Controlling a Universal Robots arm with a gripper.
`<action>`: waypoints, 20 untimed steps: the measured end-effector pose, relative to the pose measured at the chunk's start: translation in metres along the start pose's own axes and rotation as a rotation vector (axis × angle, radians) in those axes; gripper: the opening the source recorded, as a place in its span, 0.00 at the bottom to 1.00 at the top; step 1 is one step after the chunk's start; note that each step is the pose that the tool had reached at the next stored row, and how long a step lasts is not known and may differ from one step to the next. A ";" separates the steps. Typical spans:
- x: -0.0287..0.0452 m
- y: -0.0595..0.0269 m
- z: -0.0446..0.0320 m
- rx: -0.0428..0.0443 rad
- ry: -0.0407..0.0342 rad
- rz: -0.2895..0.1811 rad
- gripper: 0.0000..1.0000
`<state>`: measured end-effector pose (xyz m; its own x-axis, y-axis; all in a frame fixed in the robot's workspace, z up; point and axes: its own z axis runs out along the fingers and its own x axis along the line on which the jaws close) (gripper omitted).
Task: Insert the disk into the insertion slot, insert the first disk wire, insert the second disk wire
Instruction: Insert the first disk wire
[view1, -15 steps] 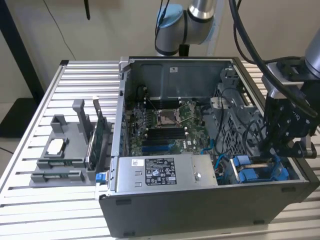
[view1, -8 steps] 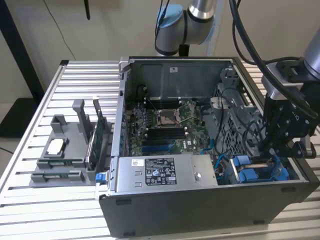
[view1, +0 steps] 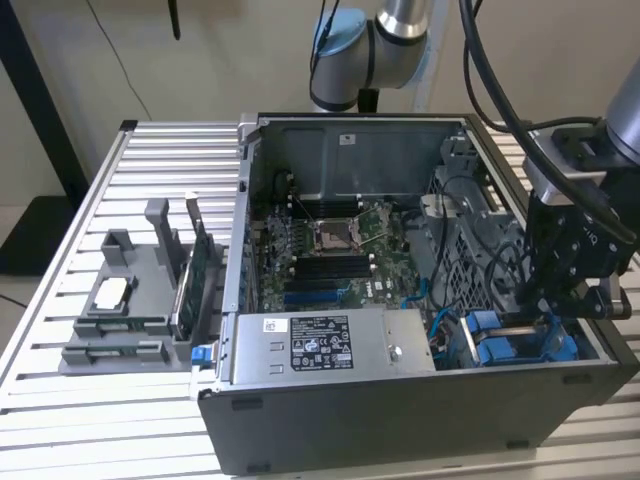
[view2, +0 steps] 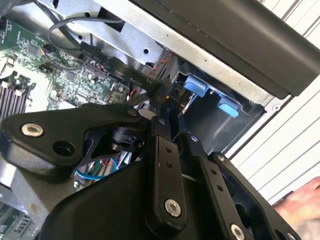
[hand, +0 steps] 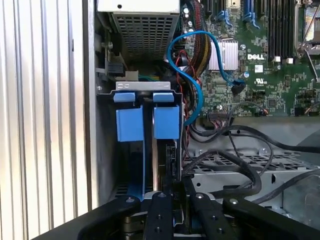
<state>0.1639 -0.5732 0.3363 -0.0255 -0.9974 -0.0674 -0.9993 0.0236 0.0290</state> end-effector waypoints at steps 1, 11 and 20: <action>0.0000 -0.0001 0.0006 0.0000 0.0005 -0.001 0.19; -0.0003 -0.0001 -0.0044 -0.0007 0.0025 -0.002 0.33; -0.0019 0.0006 -0.0287 -0.0006 0.0135 -0.002 0.33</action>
<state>0.1641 -0.5732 0.3651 -0.0230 -0.9983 -0.0540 -0.9993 0.0214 0.0295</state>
